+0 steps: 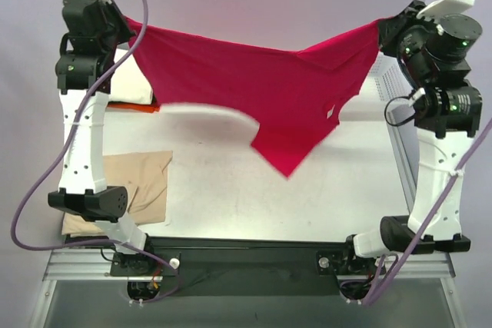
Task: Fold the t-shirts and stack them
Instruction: Flatten out the tshirt
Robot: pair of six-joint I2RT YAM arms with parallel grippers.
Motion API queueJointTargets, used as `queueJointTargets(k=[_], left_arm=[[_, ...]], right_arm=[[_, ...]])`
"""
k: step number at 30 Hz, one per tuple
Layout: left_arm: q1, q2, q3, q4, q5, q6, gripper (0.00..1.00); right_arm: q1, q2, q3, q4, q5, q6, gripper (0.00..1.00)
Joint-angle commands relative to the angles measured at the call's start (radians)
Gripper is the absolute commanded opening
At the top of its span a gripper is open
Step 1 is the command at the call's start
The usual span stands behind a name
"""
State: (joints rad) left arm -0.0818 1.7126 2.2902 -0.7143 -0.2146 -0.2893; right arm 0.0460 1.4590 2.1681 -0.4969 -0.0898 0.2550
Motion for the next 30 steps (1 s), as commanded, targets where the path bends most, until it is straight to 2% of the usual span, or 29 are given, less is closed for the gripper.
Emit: queueJointTargets(k=[1, 8, 12, 16, 23, 27, 30], left_arm=[[0.033, -0.096, 0.051, 0.035, 0.035, -0.014, 0.0], [0.05, -0.275, -0.09, 0.044, 0.061, 0.015, 0.0], [0.051, -0.361, -0.097, 0.018, 0.04, 0.05, 0.0], [0.051, -0.4, -0.043, -0.011, 0.015, 0.096, 0.0], [0.051, -0.389, -0.003, 0.019, 0.007, 0.102, 0.0], [0.051, -0.331, 0.026, 0.029, 0.02, 0.095, 0.0], [0.051, -0.282, -0.026, 0.062, 0.003, 0.09, 0.0]], right_arm=[[-0.011, -0.098, 0.036, 0.092, 0.004, -0.029, 0.0], [-0.009, -0.288, -0.096, 0.092, -0.008, -0.068, 0.0], [-0.009, -0.417, -0.148, 0.09, -0.044, -0.088, 0.0], [-0.009, -0.468, -0.114, 0.092, -0.031, -0.106, 0.0], [-0.009, -0.456, -0.074, 0.167, -0.022, -0.114, 0.0], [-0.011, -0.359, -0.05, 0.201, -0.021, -0.109, 0.0], [-0.011, -0.268, -0.059, 0.227, -0.008, -0.097, 0.0]])
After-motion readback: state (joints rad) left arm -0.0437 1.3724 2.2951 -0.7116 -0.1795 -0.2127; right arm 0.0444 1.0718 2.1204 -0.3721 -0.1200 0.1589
